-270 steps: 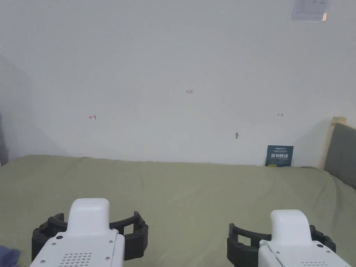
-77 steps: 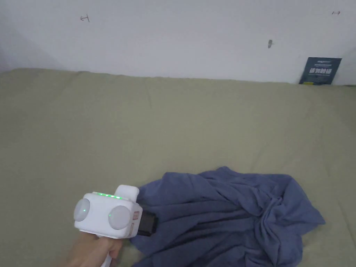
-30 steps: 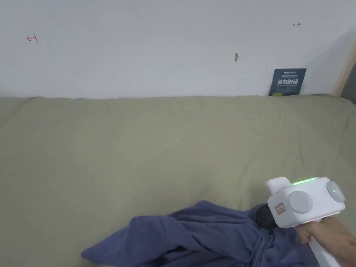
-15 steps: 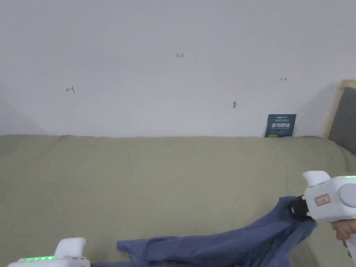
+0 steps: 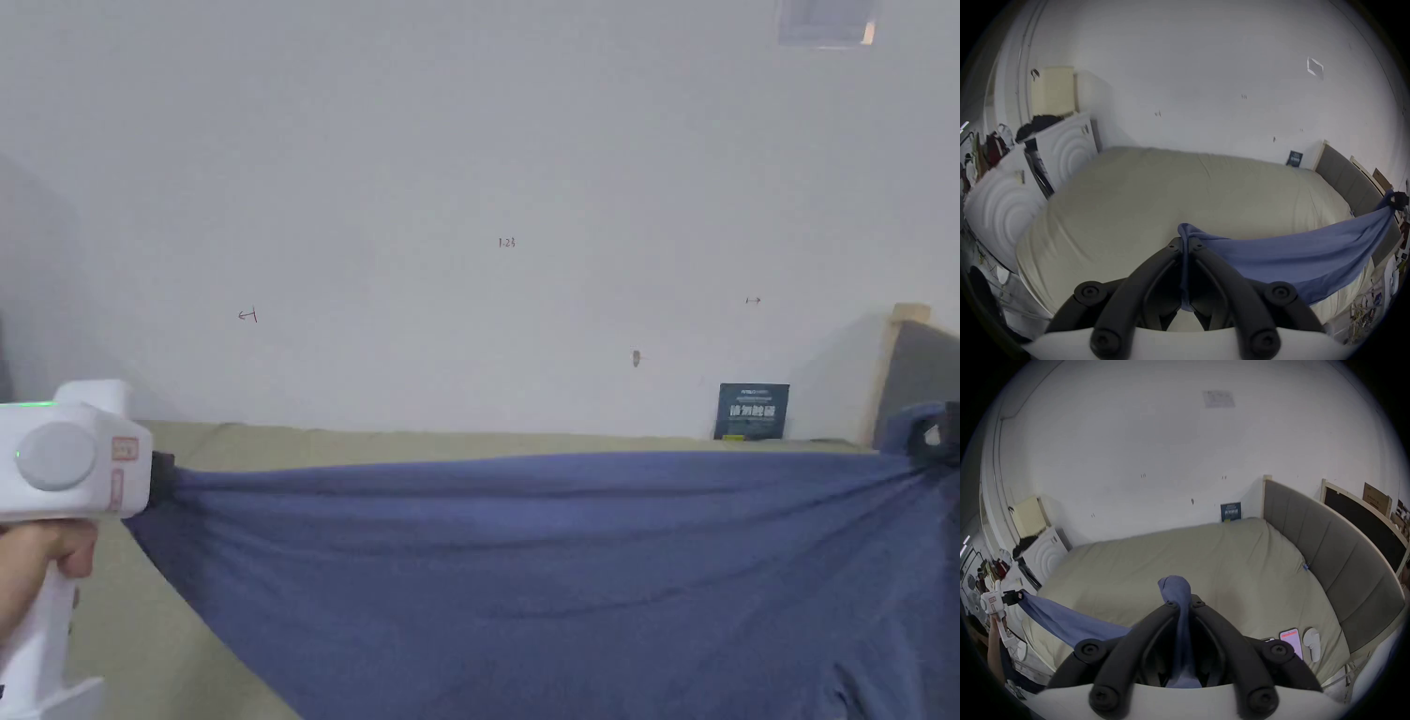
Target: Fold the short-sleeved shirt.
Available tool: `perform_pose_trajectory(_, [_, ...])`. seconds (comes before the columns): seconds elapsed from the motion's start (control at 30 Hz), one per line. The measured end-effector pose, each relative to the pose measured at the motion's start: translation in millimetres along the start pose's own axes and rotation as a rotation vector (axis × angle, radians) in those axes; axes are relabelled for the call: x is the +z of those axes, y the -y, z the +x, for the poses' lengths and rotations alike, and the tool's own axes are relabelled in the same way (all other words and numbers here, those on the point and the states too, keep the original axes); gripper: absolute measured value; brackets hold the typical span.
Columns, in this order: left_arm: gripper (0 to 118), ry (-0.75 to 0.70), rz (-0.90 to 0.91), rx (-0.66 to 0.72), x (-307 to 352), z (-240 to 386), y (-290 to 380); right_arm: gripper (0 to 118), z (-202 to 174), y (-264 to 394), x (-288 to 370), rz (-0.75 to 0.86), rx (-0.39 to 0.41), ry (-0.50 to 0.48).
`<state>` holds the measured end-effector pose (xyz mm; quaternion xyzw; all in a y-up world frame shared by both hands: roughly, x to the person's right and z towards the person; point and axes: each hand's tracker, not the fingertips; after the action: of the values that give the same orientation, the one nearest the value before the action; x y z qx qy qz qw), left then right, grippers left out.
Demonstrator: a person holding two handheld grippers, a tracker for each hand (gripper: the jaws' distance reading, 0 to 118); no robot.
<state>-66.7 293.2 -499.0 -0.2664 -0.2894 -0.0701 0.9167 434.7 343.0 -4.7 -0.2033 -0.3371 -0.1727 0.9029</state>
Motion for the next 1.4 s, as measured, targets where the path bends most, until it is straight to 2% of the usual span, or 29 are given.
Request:
perform_pose_trajectory(0.13, [1,0.014,0.056,0.062,20,-15,-31,4,-6,-17,20,0.053,0.005,-0.042])
perform_pose_trajectory(0.3, [1,-0.03,0.103,0.046,33,-8,-56,4,-39,-30,34,0.079,0.039,-0.065])
perform_pose_trajectory(0.57, [1,-0.062,0.108,0.072,17,0,-84,4,-48,-49,13,0.091,0.004,-0.056])
perform_pose_trajectory(0.8, [1,-0.122,0.118,0.031,-33,11,-116,4,-56,-77,-46,0.066,-0.013,-0.027])
perform_pose_trajectory(1.17, [1,-0.181,0.12,0.029,-134,35,-166,4,-63,-149,-169,0.071,0.037,0.015])
perform_pose_trajectory(1.4, [1,-0.245,0.142,0.01,-212,53,-176,4,-62,-157,-247,0.061,0.038,0.025])
